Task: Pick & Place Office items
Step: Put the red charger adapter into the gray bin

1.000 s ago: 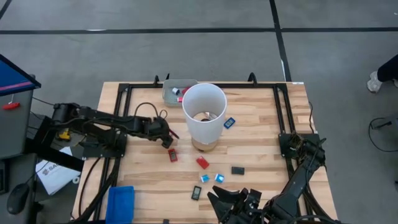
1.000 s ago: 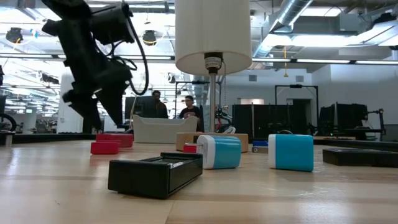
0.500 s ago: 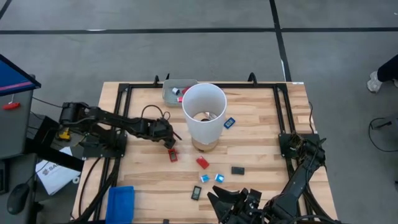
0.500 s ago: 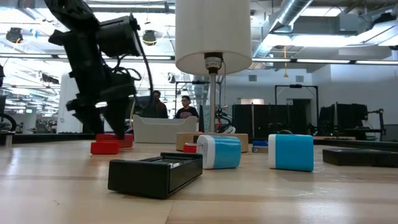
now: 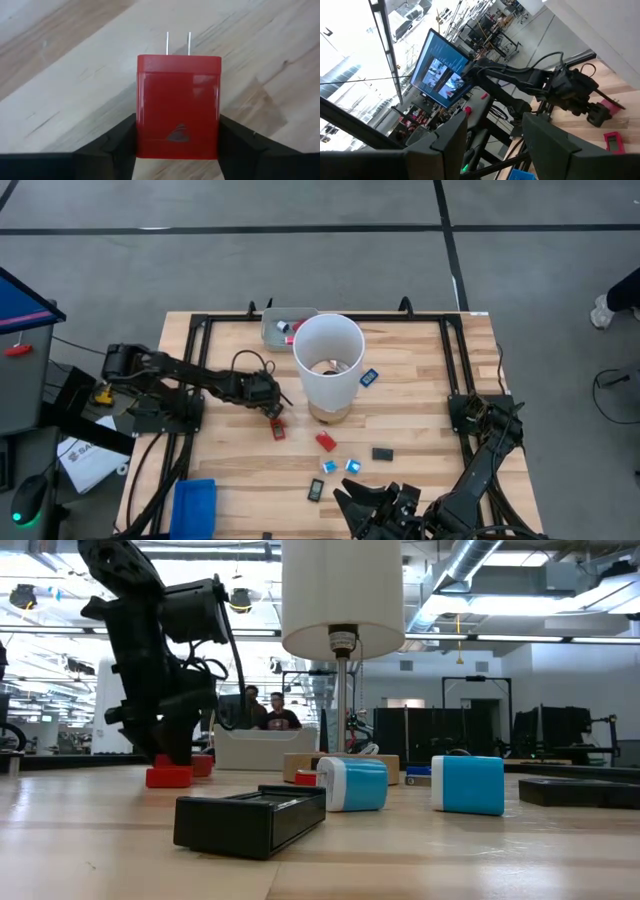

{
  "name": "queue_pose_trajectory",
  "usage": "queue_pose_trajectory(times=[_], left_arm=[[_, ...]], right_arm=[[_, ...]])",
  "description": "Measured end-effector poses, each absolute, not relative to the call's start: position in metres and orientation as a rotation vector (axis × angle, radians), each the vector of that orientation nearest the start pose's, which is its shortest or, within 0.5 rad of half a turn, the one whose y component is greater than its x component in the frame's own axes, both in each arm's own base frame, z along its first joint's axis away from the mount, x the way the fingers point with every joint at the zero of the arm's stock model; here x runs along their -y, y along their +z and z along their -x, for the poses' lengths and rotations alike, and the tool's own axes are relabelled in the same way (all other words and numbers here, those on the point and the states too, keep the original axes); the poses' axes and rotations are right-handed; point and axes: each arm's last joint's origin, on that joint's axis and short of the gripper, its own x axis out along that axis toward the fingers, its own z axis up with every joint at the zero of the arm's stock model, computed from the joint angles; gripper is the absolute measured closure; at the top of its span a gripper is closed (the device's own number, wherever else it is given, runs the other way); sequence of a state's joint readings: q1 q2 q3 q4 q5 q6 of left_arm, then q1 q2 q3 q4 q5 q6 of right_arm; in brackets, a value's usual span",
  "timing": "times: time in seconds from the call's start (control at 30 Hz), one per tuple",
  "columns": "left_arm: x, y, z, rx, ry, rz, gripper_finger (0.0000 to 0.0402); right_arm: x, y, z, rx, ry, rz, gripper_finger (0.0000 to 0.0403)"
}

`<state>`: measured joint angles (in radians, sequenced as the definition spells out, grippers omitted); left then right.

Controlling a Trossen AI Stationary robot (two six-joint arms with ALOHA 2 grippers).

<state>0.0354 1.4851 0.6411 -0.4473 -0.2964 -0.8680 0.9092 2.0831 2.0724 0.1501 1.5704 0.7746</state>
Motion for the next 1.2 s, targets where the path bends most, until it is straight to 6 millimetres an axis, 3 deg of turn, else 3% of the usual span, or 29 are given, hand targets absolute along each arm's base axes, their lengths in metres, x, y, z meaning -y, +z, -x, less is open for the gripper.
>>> queue_pose_trajectory(times=[0.23, 0.53, 0.73, 0.93, 1.07, 1.2], left_arm=[[-0.024, 0.158, -0.223, -0.948, 0.813, 0.61, 0.02], [-0.042, 0.206, -0.195, -0.725, 0.818, 0.678, 0.02], [-0.069, 0.235, -0.175, -0.522, 0.832, 0.7, 0.0192], [-0.112, 0.241, -0.16, -0.431, 0.829, 0.763, 0.0197], [-0.14, 0.236, -0.16, -0.381, 0.804, 0.818, 0.0195], [-0.166, 0.23, -0.167, -0.436, 0.804, 0.83, 0.0195]], right_arm=[[-0.347, 0.4, -0.307, 0.302, -0.614, -0.881, 0.0219], [-0.347, 0.4, -0.307, 0.303, -0.614, -0.881, 0.0219], [-0.347, 0.4, -0.307, 0.303, -0.615, -0.88, 0.0219], [-0.345, 0.401, -0.309, 0.308, -0.618, -0.89, 0.0219], [-0.344, 0.401, -0.31, 0.312, -0.622, -0.893, 0.0219], [-0.342, 0.401, -0.312, 0.316, -0.626, -0.897, 0.0219]])
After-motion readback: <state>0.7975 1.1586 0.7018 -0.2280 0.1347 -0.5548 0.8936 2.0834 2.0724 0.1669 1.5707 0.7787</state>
